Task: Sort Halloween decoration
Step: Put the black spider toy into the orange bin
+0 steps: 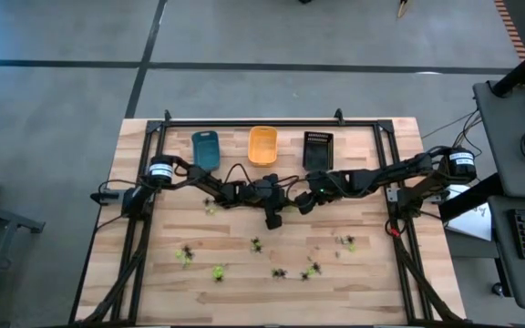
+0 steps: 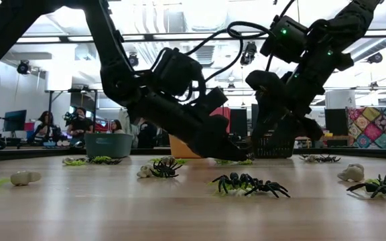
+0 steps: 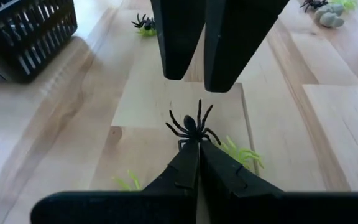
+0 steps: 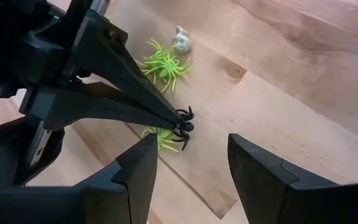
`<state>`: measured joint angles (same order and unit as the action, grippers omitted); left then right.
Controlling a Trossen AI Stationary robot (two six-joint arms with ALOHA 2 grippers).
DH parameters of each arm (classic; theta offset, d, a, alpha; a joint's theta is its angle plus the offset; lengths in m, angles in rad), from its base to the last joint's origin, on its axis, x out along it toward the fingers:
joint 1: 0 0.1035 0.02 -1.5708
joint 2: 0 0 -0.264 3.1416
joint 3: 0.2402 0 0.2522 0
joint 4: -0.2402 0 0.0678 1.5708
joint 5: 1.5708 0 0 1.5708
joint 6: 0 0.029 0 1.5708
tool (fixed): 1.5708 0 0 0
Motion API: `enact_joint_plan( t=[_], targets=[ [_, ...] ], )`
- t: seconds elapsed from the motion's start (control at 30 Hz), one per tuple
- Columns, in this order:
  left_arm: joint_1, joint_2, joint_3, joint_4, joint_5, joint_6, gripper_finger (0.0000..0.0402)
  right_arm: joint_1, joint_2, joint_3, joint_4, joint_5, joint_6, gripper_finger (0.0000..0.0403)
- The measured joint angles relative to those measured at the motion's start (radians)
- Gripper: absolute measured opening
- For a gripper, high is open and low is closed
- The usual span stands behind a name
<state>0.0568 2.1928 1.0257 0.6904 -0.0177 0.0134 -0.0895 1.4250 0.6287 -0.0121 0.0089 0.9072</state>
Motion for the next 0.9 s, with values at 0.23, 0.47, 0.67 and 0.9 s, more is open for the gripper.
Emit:
enact_joint_plan(
  t=[0.23,0.47,0.67,0.9],
  targets=[
    [0.000,0.006,0.001,0.001,0.000,-0.015,0.0000,0.000,0.000,-0.023,0.018,0.014,0.010,0.0182],
    [0.000,0.006,0.001,0.001,0.000,-0.015,0.0000,0.000,0.000,-0.067,0.126,0.012,0.018,0.0171],
    [0.000,0.007,0.001,0.001,0.000,-0.015,0.0000,0.000,0.000,-0.075,0.142,0.010,0.018,0.0161],
    [0.000,0.008,-0.001,0.009,0.000,-0.015,0.0000,0.015,0.052,-0.075,0.191,0.010,0.018,0.0157]
  ],
)
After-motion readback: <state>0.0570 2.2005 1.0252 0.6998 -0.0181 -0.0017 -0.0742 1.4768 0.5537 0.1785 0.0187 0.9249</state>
